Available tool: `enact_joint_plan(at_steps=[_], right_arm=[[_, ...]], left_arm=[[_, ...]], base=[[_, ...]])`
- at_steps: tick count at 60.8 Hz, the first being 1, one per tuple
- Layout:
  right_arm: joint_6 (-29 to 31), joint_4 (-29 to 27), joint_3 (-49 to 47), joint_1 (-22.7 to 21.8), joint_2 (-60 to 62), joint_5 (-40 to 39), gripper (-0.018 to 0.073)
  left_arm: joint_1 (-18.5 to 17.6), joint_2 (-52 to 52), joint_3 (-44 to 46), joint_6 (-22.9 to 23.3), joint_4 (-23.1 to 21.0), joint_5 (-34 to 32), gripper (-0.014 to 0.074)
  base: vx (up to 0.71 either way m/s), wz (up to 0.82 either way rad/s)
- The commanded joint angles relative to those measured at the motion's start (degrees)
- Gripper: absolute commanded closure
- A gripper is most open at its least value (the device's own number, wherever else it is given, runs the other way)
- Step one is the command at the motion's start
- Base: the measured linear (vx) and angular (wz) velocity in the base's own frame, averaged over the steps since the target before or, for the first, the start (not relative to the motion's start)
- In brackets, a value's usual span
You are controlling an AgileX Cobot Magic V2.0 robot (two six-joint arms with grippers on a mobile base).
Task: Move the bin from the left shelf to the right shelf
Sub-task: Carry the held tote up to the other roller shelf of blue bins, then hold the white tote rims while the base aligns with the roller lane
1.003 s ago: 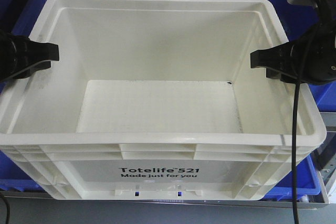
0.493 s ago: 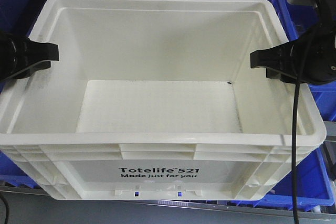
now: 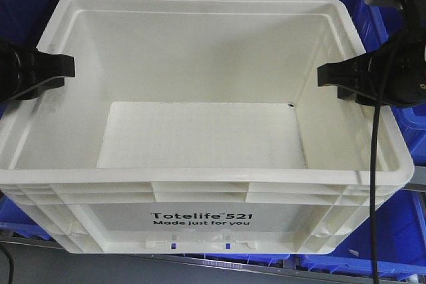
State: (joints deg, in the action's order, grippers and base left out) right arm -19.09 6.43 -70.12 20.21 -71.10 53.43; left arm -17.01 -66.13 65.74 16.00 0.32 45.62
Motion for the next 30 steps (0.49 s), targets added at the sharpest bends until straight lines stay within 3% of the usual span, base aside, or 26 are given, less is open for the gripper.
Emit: enact_joint_plan(at_steps=[1, 30], right_arm=[[0.29, 5.35, -2.19, -0.95, 2.05, -6.1, 0.0568], [0.29, 5.35, -2.19, -0.95, 2.05, -6.1, 0.0568]], left_arm=[[0.2, 2.32, 2.34, -1.67, 2.26, -5.98, 0.0603], [0.2, 2.32, 2.34, -1.67, 2.26, -5.98, 0.0603]], base=[[0.05, 0.07], [0.05, 0.09]])
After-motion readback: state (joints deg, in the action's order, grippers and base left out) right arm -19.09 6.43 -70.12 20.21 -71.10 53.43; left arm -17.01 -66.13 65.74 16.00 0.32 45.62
